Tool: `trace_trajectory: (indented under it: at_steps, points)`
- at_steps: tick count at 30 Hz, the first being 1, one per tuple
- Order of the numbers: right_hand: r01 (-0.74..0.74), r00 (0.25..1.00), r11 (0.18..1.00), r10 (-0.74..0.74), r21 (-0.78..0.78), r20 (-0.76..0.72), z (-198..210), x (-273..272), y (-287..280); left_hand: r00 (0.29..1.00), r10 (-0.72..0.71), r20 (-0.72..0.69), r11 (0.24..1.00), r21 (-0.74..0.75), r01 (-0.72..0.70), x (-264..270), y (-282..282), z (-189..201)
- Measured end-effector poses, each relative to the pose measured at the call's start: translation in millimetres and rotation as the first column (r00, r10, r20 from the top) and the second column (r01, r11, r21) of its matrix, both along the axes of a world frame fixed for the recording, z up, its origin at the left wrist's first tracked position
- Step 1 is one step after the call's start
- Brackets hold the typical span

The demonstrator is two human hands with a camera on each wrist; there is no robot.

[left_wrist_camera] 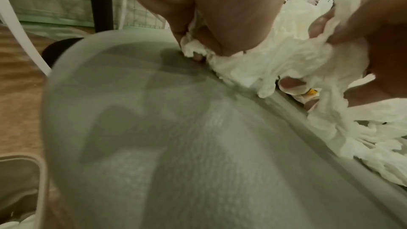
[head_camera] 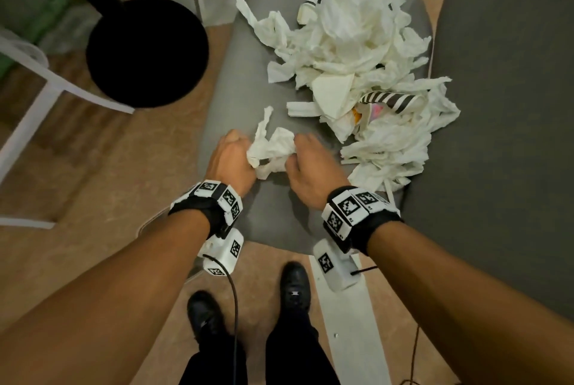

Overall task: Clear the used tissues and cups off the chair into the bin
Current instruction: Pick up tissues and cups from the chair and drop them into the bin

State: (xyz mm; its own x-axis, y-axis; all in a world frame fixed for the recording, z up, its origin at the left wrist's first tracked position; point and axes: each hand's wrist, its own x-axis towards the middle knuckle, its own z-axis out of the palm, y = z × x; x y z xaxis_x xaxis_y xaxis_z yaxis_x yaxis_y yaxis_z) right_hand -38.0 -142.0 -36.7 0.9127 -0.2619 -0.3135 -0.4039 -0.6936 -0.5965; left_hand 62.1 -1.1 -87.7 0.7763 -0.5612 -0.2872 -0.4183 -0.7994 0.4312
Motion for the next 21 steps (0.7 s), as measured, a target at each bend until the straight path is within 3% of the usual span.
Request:
trace_trajectory:
  at_steps: [3, 6, 9, 11, 16, 21]
  points:
    - [0.041, 0.997, 0.999, -0.042, -0.023, -0.067, -4.1, 9.5, 7.8, 0.997, 0.070, -0.012, 0.998, -0.005, -0.070, 1.7, 8.0, 6.4]
    - [0.119, 0.992, 0.992, -0.117, 0.032, -0.047, -9.7, 13.1, 13.7, 0.989, 0.123, -0.080, 0.985, -0.115, -0.132, -2.8, 14.0, 10.3]
    - [0.314, 0.947, 0.934, -0.296, 0.169, -0.123, -8.1, 17.7, 14.8, 0.982, 0.141, -0.126, 0.980, -0.121, -0.156, -6.5, 13.8, 9.9]
    - [0.379, 0.917, 0.903, -0.338, 0.202, -0.211, -7.8, 20.0, 16.0, 0.966, 0.186, -0.180, 0.972, -0.110, -0.207, -8.3, 13.8, 11.0]
    - [0.208, 0.960, 0.972, -0.181, 0.108, -0.213, -12.8, 20.8, 23.8, 0.926, 0.290, -0.241, 0.918, -0.204, -0.340, -10.8, 20.4, 20.2]
    - [0.295, 0.952, 0.946, -0.279, 0.134, -0.128, -9.0, 28.5, 45.2, 0.892, 0.393, -0.225, 0.864, -0.241, -0.442, -5.3, 35.8, 32.2]
